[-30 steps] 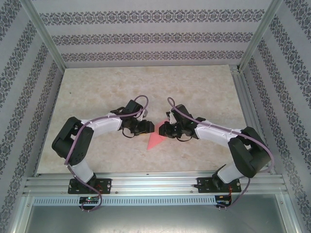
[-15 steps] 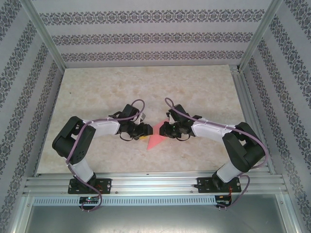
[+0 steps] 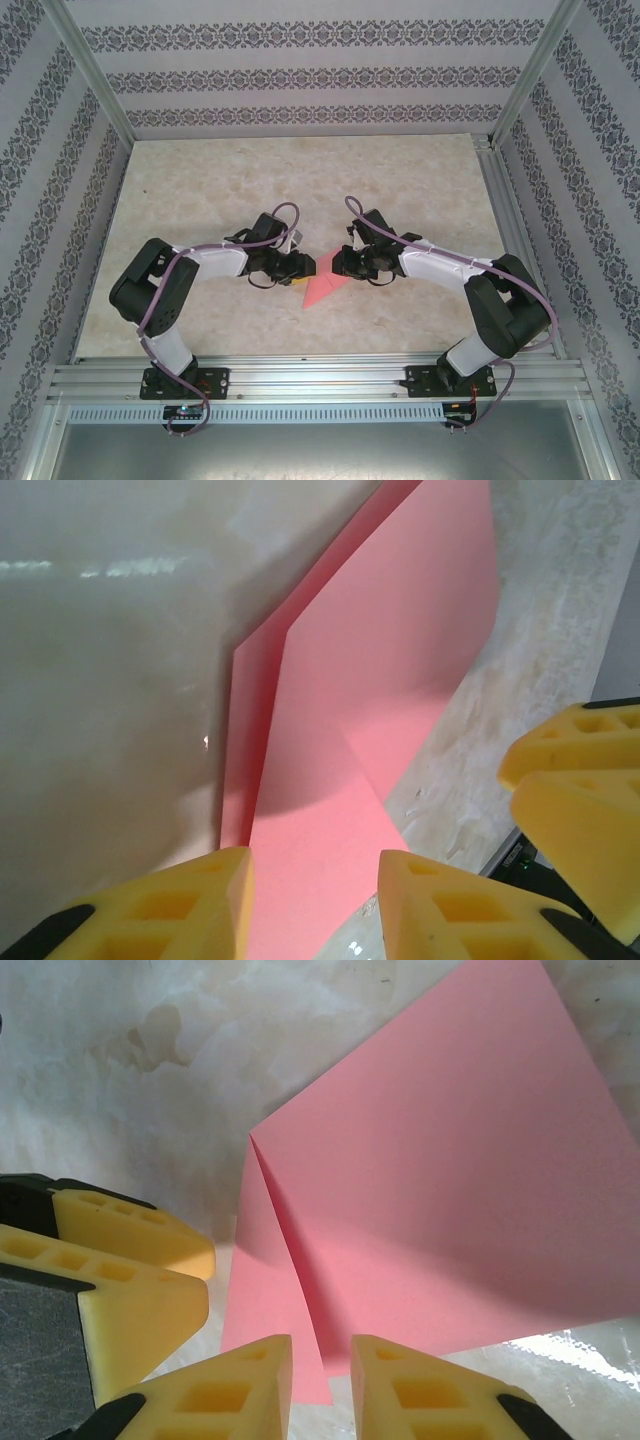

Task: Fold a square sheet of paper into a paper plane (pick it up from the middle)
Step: Fourth fold the wing at the center of the table.

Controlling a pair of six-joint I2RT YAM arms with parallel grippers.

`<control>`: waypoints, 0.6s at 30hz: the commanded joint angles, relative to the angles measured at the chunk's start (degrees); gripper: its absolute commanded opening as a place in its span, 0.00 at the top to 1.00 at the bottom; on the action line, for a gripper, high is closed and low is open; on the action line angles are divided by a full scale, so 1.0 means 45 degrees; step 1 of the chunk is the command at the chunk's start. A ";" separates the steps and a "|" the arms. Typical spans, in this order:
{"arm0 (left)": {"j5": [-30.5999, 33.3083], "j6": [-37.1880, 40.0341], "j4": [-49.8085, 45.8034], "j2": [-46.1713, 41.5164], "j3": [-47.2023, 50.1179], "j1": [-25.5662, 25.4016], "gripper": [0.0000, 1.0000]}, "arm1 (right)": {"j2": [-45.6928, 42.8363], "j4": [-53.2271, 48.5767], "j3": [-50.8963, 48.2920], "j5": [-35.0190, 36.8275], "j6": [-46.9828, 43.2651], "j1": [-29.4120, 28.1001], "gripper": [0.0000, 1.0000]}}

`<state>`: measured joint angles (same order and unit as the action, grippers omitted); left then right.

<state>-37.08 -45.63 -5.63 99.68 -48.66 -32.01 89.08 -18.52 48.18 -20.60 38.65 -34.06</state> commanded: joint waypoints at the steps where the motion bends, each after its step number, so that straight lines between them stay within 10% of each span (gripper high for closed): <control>1: -0.0321 -0.0155 0.0767 0.0335 -0.0312 -0.0154 0.62 | -0.0213 -0.0028 0.0249 0.0047 -0.0328 0.0057 0.77; 18: 0.0161 0.0216 0.0012 0.0371 -0.0560 -0.0302 0.60 | -0.0127 0.0216 0.0210 -0.0241 -0.0294 0.0070 0.76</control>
<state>-36.77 -45.67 -5.17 101.49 -49.47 -32.45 89.08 -18.46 48.18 -20.91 37.82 -34.00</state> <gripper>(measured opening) 0.401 0.238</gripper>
